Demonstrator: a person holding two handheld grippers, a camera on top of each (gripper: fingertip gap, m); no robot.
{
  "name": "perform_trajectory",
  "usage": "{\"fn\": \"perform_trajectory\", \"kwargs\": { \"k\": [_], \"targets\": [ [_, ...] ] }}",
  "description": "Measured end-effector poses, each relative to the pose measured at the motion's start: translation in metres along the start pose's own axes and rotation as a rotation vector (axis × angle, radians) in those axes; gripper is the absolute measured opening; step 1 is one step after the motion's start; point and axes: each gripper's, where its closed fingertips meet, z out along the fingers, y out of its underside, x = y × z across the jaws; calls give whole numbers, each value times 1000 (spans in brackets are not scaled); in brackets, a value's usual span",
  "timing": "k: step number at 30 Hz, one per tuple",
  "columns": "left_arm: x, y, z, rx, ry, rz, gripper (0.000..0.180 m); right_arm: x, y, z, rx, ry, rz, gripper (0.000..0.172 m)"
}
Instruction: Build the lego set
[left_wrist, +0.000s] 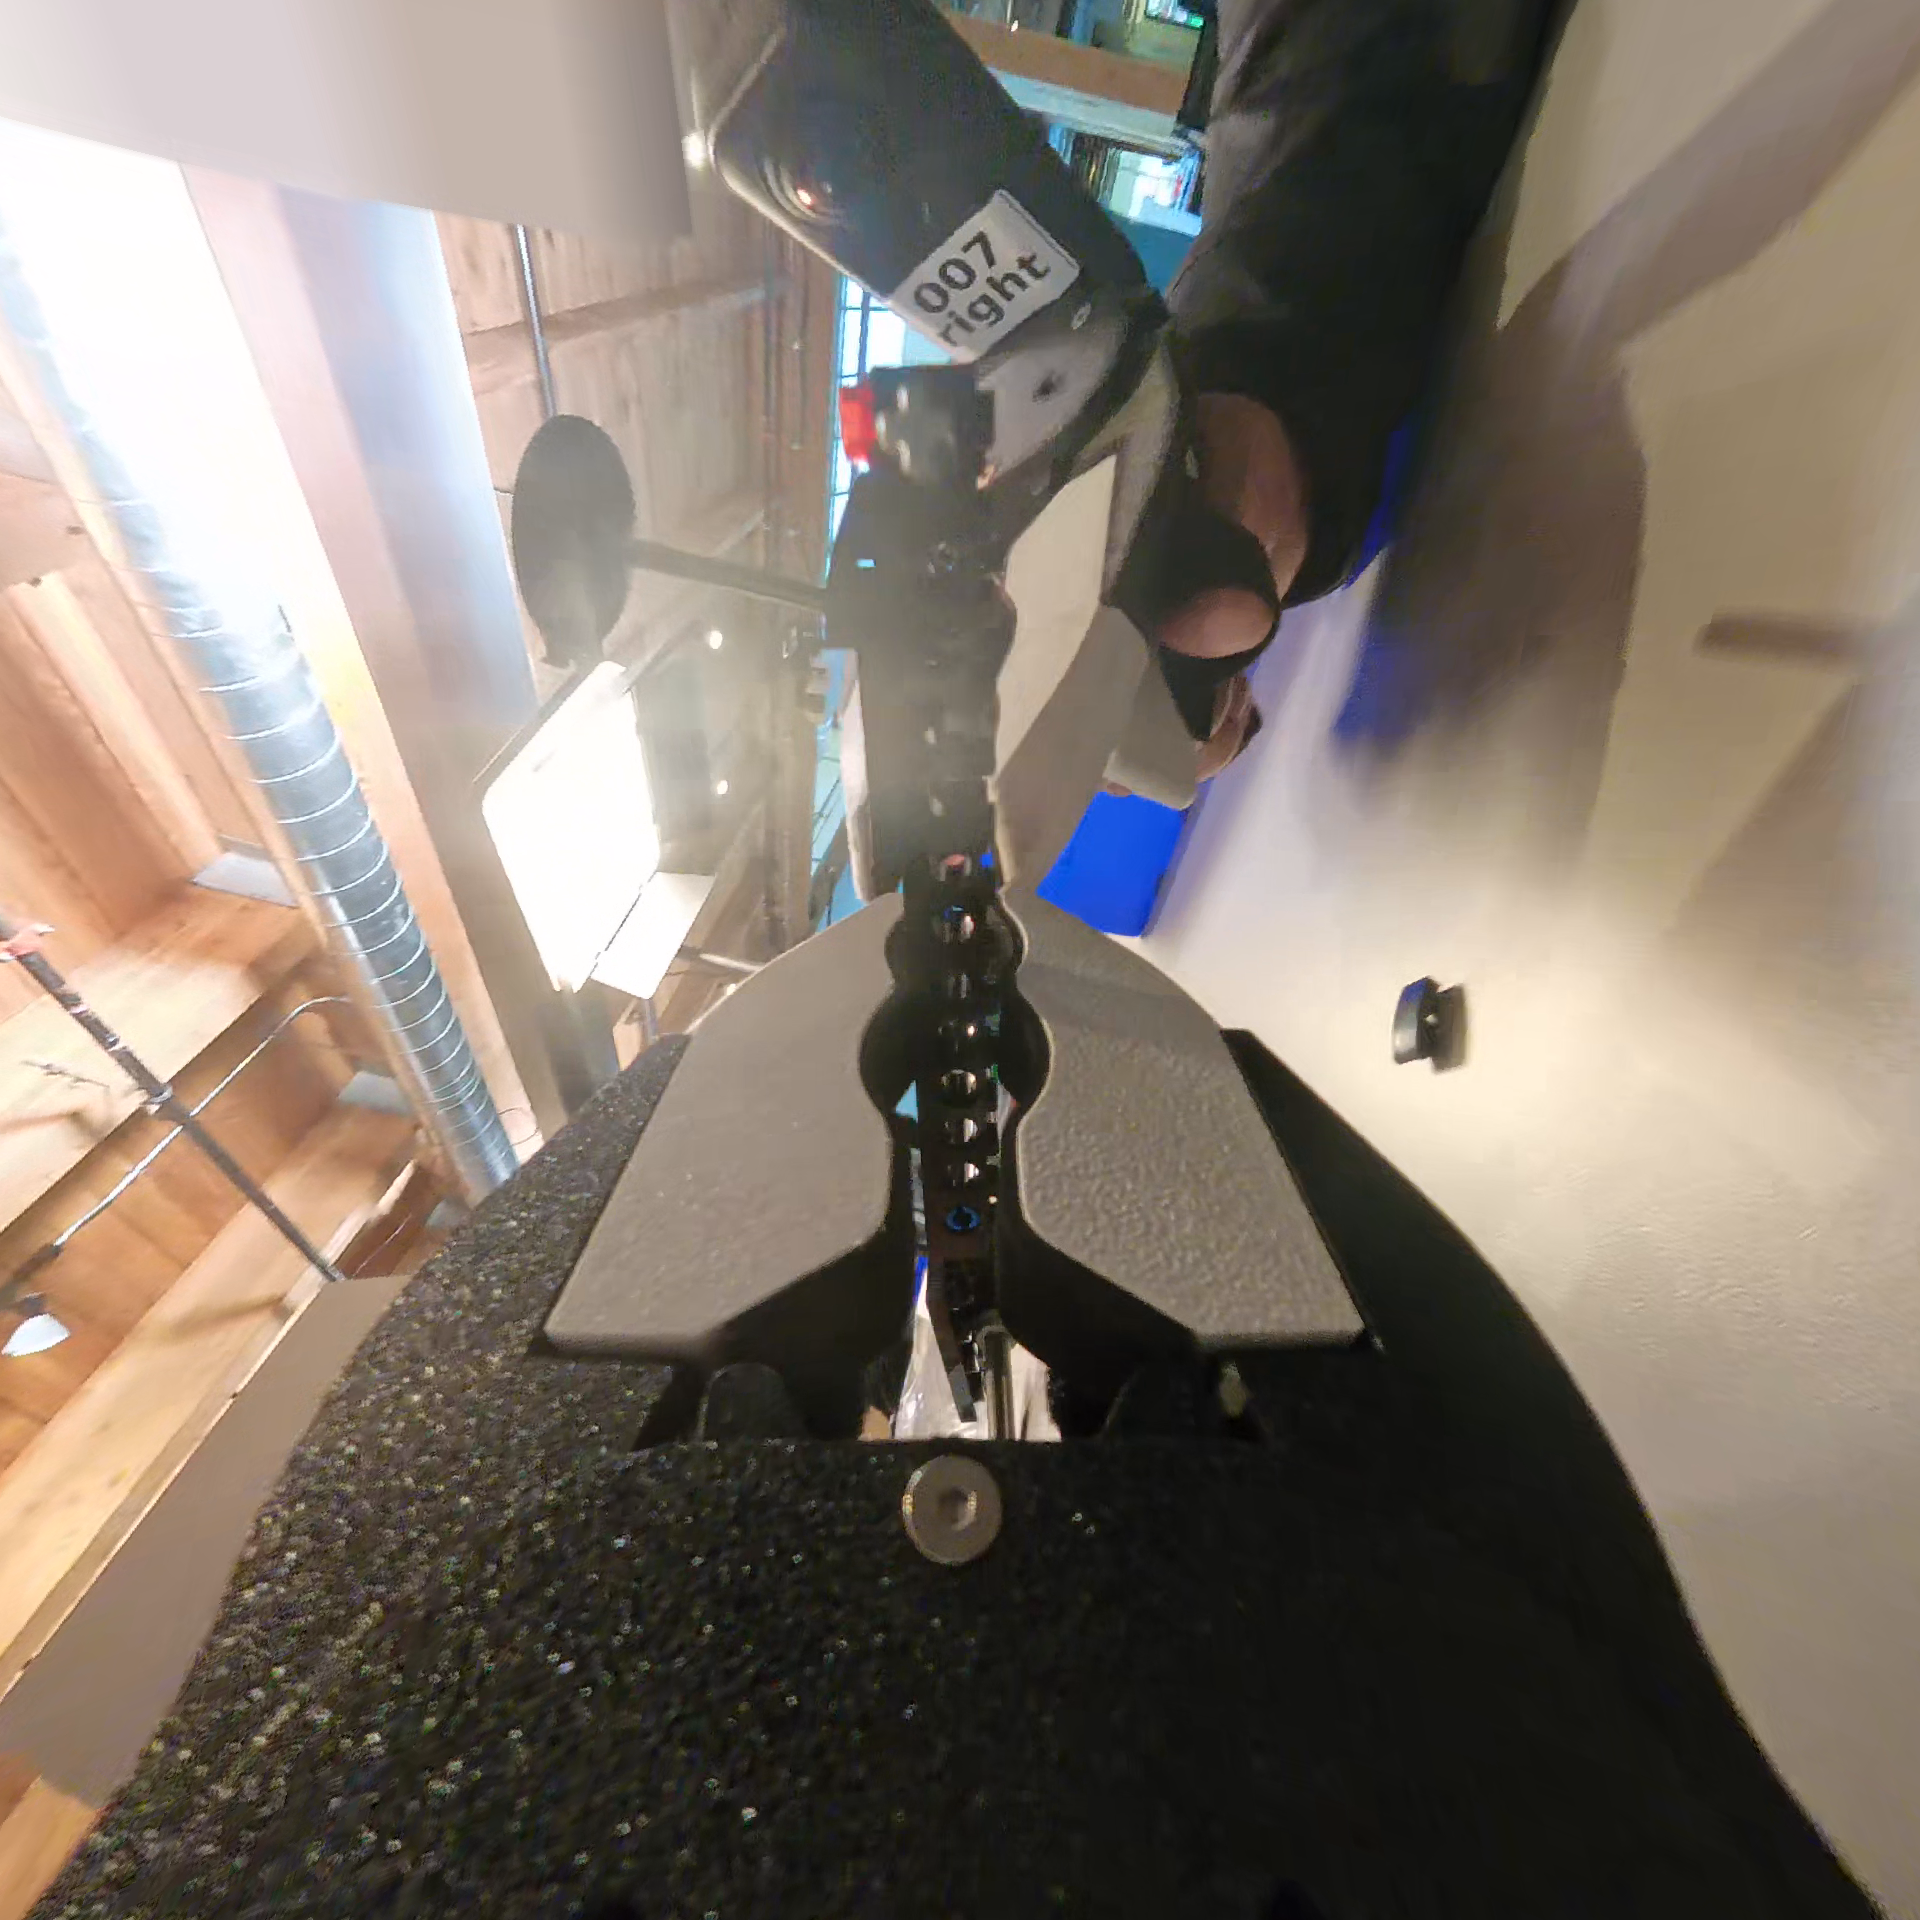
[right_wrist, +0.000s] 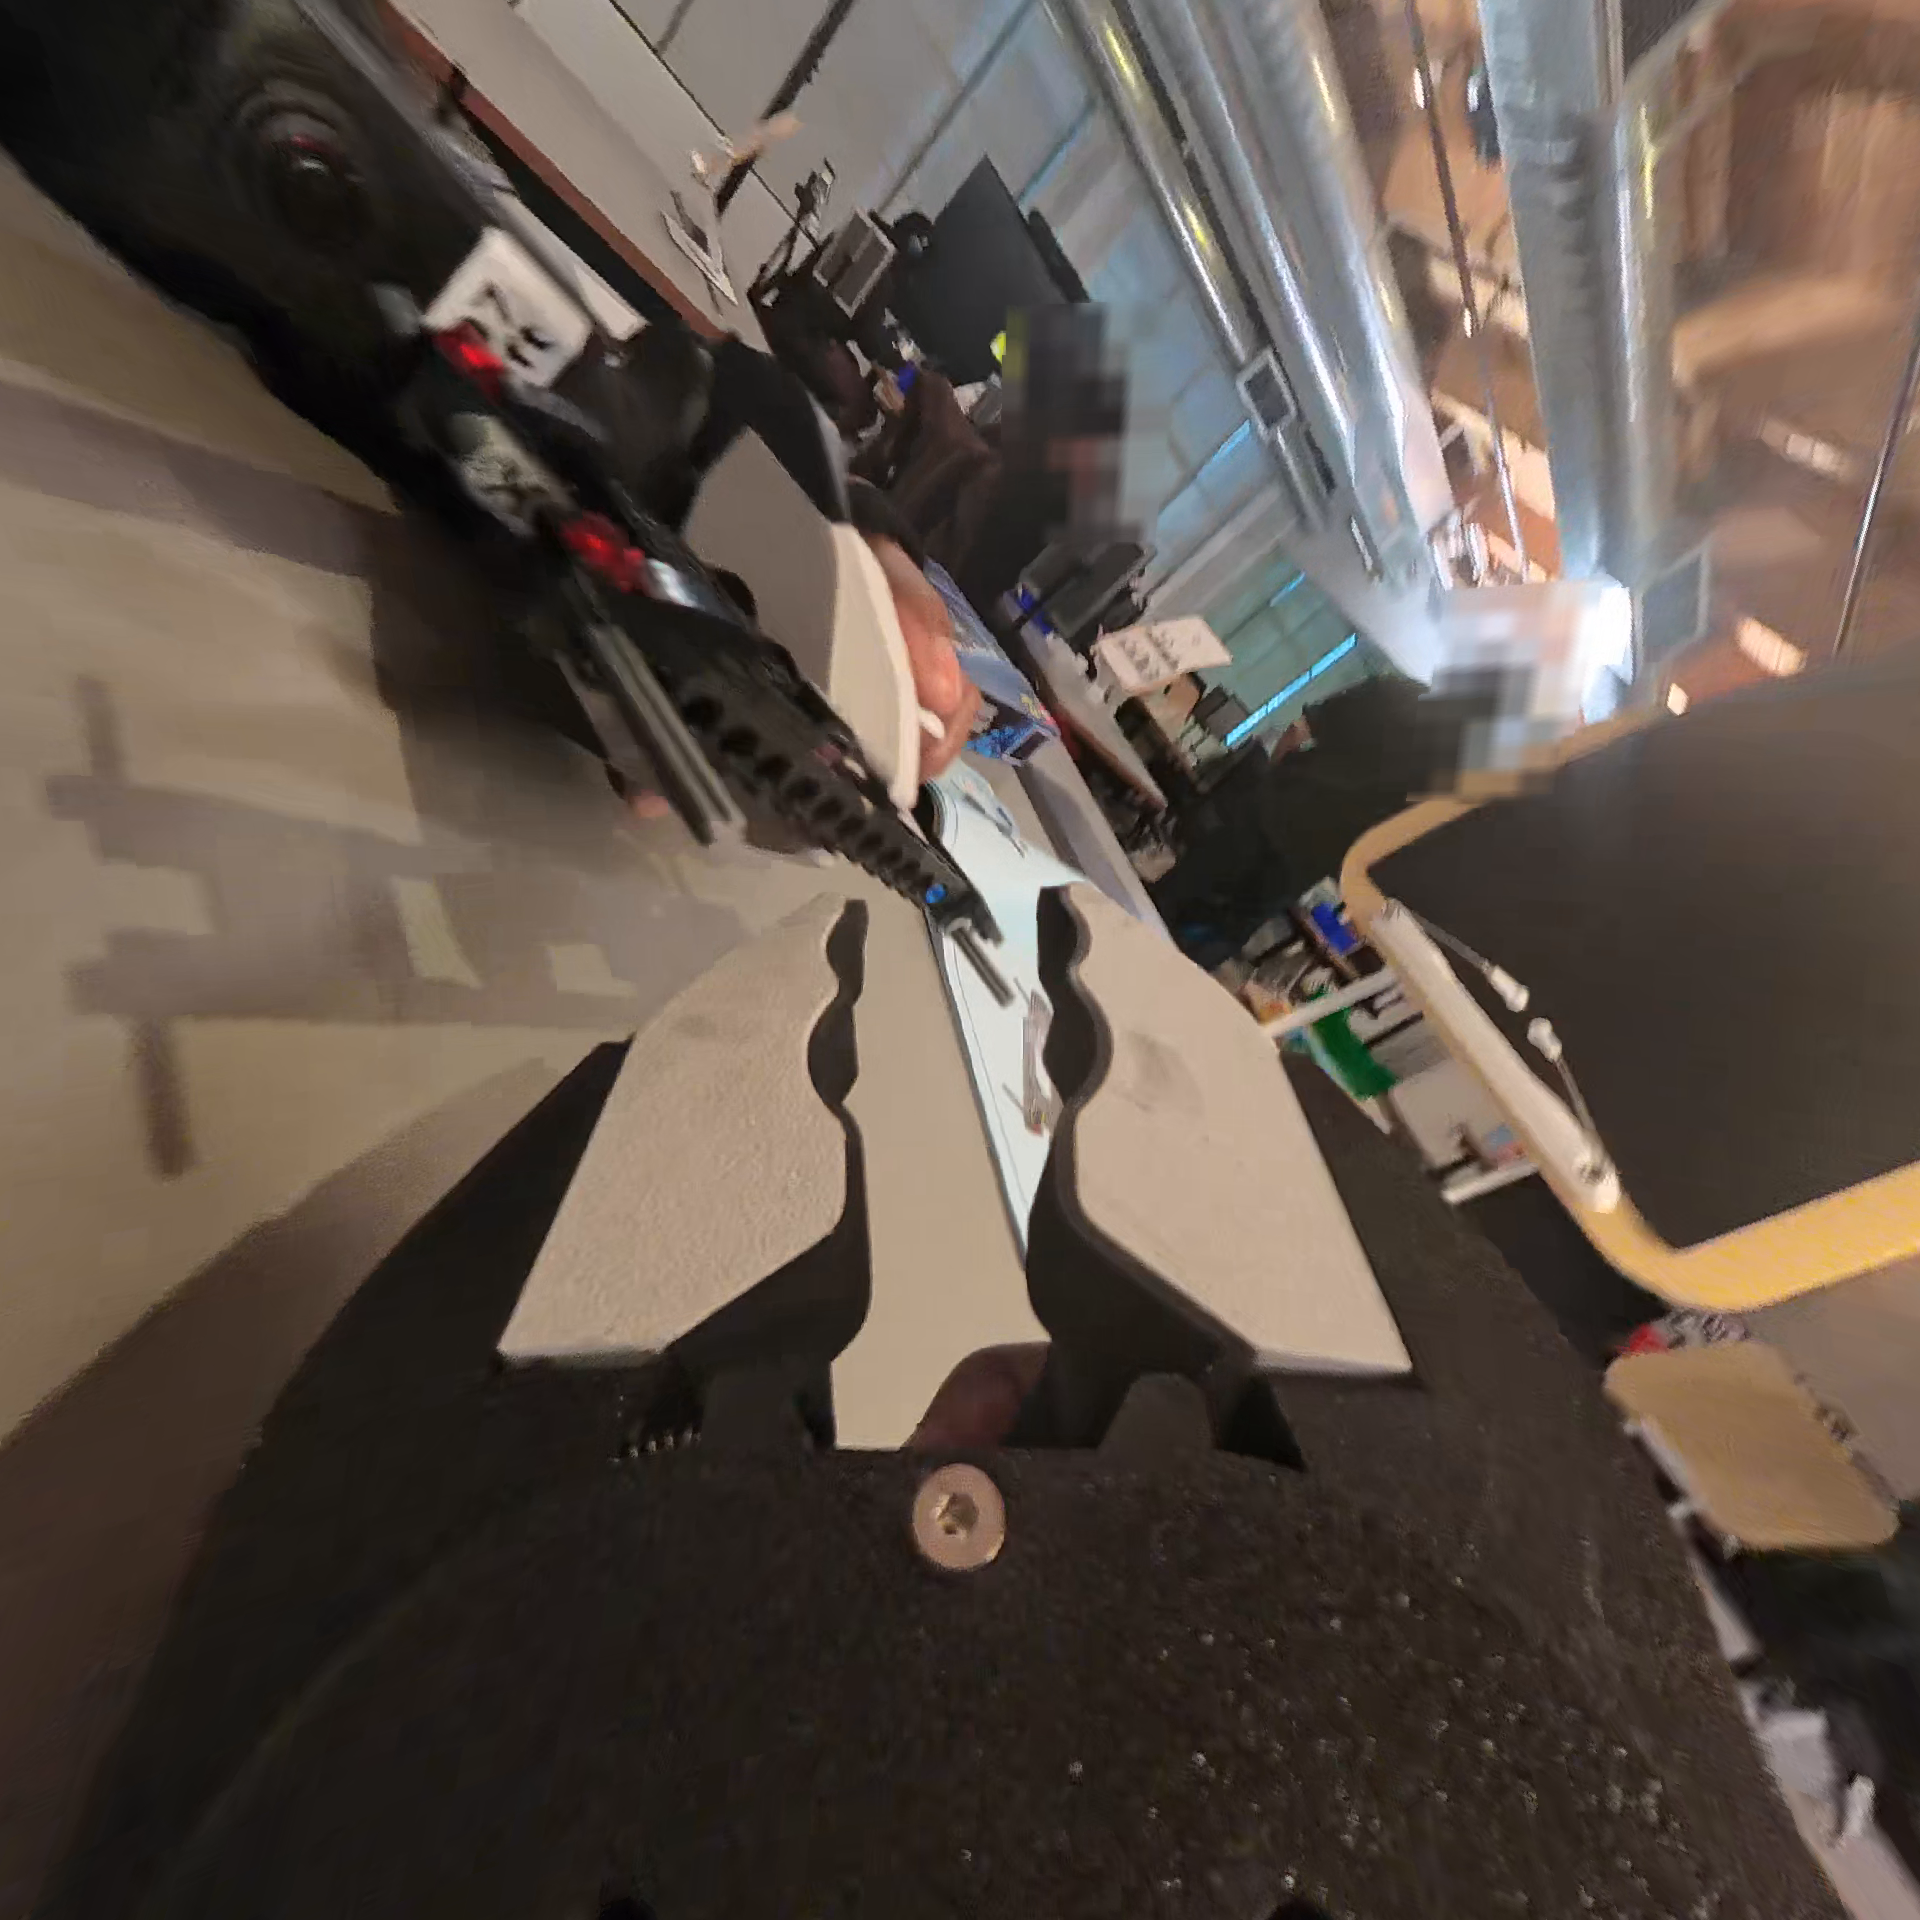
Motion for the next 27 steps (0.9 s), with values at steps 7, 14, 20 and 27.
{"fn": "perform_trajectory", "kwargs": {
  "k": [7,14,20,27],
  "targets": [
    [4,-18,4,64,15,-45,11,-22,-11,2,66,7,-307,24],
    [12,-33,6,107,49,-37,10,-29,-12,8,79,11,-353,15],
    [11,-30,6,90,44,3,15,-28,-9,8,67,29,-370,14],
    [8,9,-3,-57,37,61,46,-2,7,3,-31,152,-384,14]
  ]
}}
